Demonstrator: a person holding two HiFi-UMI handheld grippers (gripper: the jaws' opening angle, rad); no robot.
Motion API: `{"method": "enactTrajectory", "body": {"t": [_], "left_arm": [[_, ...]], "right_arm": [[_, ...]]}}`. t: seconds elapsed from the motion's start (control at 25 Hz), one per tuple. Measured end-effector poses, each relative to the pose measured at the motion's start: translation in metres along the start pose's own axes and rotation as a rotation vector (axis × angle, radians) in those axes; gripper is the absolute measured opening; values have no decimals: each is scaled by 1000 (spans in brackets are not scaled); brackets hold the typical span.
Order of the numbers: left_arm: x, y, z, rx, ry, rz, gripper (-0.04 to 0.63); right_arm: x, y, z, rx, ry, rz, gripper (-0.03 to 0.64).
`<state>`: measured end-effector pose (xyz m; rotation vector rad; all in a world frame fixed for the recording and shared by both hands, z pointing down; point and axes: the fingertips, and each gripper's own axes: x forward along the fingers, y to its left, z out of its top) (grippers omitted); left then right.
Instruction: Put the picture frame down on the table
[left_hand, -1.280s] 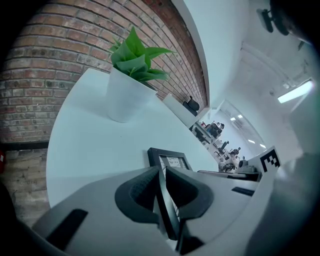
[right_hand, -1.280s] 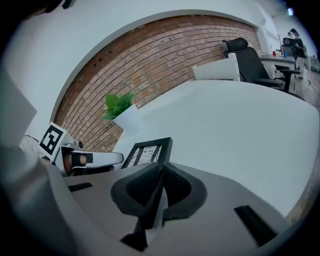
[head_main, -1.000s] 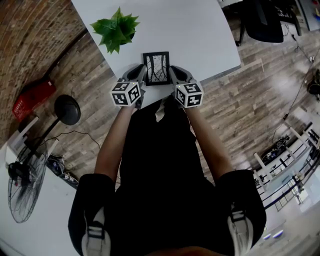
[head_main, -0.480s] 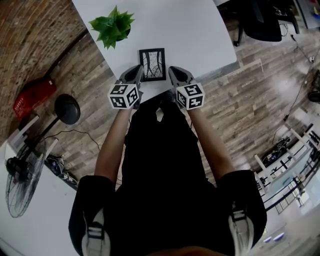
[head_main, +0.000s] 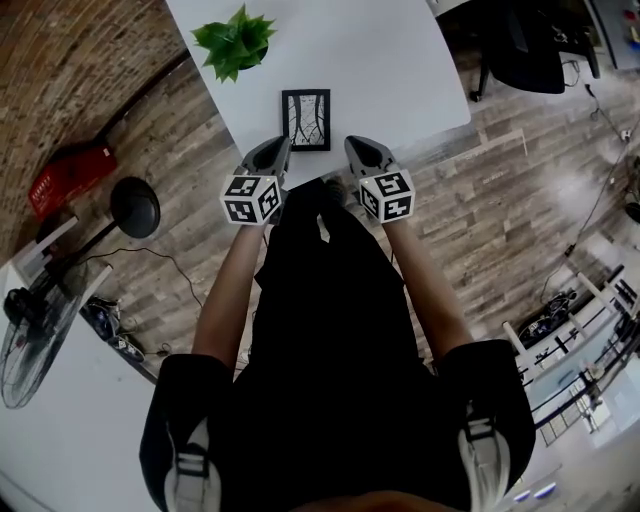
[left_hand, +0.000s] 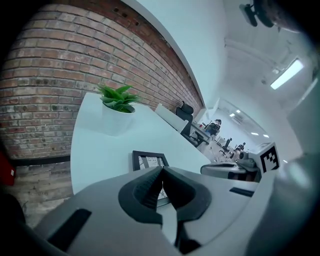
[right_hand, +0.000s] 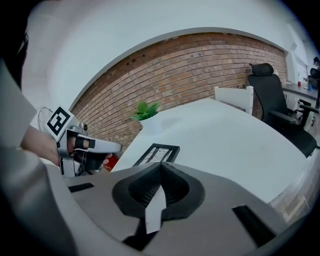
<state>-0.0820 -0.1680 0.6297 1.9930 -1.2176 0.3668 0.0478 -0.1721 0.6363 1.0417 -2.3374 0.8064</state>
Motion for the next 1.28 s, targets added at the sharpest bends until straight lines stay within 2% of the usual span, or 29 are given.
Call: {"method": "enactTrajectory", "body": {"t": [0.44, 1.08, 1.28], "left_arm": [[-32, -21, -16, -22, -35, 47, 21], [-65, -59, -41, -12, -81, 68, 21], [-81, -62, -54, -32, -91, 80, 21]], "right_arm": [[-34, 11, -7, -32, -17, 30, -5], [-78, 26, -34, -61, -33, 53, -5], [-87, 37, -42, -64, -34, 61, -5]]}}
